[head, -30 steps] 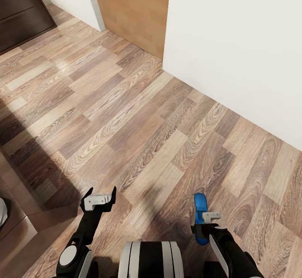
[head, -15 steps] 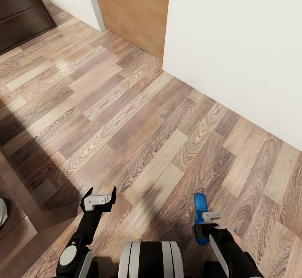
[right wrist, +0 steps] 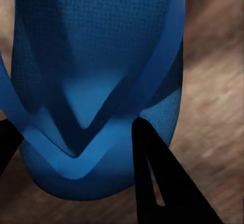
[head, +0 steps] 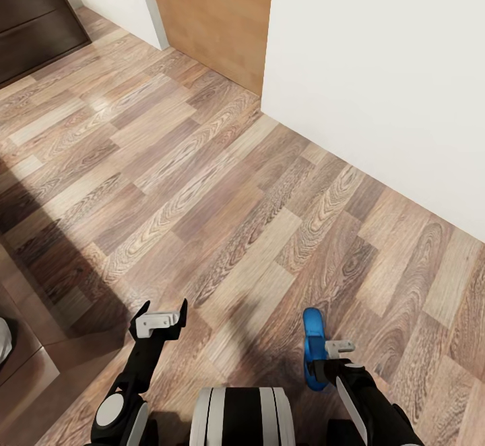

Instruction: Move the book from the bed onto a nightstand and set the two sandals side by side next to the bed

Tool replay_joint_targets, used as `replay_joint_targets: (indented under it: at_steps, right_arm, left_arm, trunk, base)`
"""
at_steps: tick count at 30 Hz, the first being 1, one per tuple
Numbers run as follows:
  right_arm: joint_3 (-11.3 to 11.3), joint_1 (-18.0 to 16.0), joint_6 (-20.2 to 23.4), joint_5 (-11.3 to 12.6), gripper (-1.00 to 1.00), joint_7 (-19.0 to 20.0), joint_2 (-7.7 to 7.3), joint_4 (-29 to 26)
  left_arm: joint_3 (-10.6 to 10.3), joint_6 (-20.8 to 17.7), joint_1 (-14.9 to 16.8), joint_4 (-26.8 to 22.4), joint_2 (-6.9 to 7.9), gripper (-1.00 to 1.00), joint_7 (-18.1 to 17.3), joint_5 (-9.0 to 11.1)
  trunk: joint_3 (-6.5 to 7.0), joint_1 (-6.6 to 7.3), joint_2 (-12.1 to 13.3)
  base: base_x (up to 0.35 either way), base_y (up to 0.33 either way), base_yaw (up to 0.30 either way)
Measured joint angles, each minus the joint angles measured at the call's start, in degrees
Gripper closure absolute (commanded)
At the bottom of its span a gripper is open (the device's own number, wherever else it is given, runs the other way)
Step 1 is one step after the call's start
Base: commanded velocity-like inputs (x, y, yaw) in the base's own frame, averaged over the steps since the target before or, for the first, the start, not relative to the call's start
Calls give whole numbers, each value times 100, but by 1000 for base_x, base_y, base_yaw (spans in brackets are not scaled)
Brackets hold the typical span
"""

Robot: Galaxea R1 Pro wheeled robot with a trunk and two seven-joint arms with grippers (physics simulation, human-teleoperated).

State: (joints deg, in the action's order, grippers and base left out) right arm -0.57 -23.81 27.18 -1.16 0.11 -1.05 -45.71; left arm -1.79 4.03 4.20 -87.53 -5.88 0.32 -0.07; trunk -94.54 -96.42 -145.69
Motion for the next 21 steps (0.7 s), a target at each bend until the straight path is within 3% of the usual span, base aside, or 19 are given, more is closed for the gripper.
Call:
replay_joint_targets:
  at_steps: [10,15,21]
  right_arm:
    - [-3,0,1,40,100,-1,2,-8]
    - [-5,-1,1,42,100,-1,11,-9]
    - [-6,0,1,42,100,-1,11,-8]
  left_arm:
    - [-40,-10,1,0,0,-100,2,0]
    - [-92,-31,1,13,-9,-100,8,1]
    - [-92,-25,1,16,-9,-100,8,0]
  trunk:
    - [0,-1,0]
    - [110,12,7]
    - [111,12,7]
  base:
    - [0,0,0]
    - [0,0,0]
    - [0,0,0]
